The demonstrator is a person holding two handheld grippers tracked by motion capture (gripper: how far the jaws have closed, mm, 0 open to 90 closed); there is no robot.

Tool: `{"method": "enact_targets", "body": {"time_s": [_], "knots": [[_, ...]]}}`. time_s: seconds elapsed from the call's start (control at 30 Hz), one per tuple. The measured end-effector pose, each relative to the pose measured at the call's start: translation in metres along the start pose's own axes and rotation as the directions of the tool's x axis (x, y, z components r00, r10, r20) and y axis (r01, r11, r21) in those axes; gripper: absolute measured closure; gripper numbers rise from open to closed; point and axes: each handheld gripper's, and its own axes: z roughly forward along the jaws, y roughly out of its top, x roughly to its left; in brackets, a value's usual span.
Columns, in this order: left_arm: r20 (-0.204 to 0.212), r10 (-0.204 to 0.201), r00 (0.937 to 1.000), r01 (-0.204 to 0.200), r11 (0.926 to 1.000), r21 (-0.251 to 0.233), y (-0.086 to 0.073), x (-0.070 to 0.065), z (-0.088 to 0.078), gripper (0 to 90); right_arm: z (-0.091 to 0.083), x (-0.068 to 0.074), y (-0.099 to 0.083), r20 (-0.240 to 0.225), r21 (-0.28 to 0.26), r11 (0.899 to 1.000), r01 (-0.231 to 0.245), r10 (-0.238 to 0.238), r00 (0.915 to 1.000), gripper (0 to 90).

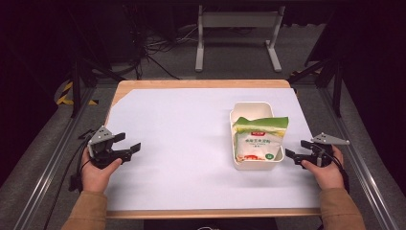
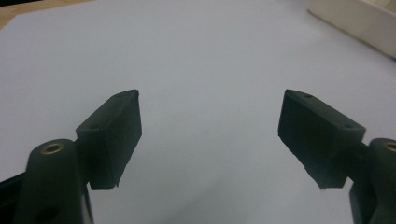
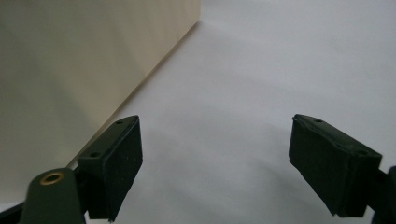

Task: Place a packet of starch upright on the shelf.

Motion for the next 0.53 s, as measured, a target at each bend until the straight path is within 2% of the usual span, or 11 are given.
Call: {"method": "enact_targets", "body": {"time_s": [0.43, 0.53], "knots": [[-0.002, -0.006, 1.0000, 0.006, 0.9999, 0.011, 0.0002, -0.0011, 0.0017, 22.0, -0.0017, 0.0010, 0.0010, -0.009, -0.016, 1.000, 0.008, -0.008, 0.9999, 16.9], [-0.001, -0.011, 0.9999, 0.011, 0.9997, 0.021, 0.0002, -0.0016, 0.0025, 21.7, -0.0039, 0.0025, 0.0031, -0.020, -0.045, 0.999, 0.000, -0.001, 0.9998, 16.7]]}}
